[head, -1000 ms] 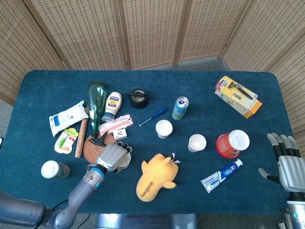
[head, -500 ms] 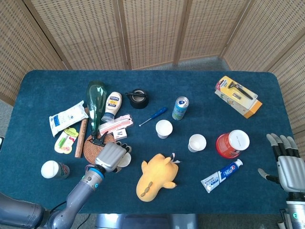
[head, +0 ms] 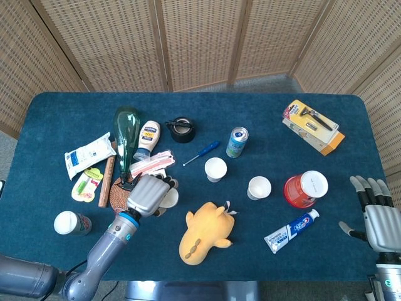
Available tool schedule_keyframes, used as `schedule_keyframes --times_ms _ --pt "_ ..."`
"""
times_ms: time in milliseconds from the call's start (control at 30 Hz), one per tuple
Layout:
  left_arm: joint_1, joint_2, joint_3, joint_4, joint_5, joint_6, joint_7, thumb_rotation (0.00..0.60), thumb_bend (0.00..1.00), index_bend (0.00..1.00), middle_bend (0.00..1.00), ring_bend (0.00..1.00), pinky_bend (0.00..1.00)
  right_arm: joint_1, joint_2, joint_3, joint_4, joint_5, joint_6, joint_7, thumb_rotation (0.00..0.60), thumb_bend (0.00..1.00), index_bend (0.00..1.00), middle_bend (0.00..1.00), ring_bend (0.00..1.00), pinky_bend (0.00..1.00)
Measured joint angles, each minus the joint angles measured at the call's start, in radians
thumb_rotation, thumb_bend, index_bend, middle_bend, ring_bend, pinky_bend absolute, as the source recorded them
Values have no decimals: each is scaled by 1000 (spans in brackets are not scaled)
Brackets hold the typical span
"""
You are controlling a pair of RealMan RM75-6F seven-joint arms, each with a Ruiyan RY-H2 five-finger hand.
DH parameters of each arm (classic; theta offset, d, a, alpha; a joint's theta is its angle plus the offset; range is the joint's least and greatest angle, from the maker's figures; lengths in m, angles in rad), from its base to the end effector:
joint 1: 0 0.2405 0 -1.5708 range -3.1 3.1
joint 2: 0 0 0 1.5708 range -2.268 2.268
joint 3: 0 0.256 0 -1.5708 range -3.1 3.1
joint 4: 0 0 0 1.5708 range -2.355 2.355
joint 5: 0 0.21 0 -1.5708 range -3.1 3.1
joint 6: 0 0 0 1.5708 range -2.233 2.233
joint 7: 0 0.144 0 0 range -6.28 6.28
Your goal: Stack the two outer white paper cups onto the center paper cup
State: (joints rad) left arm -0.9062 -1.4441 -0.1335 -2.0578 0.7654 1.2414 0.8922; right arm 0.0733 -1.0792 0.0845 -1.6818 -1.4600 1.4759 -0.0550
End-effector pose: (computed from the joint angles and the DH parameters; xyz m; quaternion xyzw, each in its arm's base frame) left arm -0.0541 0.2797 0.0130 -0.7893 -0.3205 -0.3292 0.4073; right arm -0.3048 -0.1837 0.1709 0.5814 -0.3854 0.3810 0.6068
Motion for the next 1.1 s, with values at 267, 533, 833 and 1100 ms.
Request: schedule_keyframes --times_ms 267,533,833,1100 --pt "-75 28 -136 -35 -97 20 20 600 273 327 418 374 561 0 1 2 2 9 -6 11 600 0 0 0 0 0" --pt "-167 -9 -229 25 -194 29 24 600 272 337 427 378 561 0 5 6 4 15 -6 23 600 0 0 0 0 0" --pt "-274 -144 -288 193 -276 17 -1 600 272 339 427 381 561 1 7 9 5 24 -11 39 600 0 0 0 0 0" --pt "-335 -223 -290 297 -288 14 -4 600 272 342 430 380 560 5 5 1 8 22 -31 53 600 0 0 0 0 0"
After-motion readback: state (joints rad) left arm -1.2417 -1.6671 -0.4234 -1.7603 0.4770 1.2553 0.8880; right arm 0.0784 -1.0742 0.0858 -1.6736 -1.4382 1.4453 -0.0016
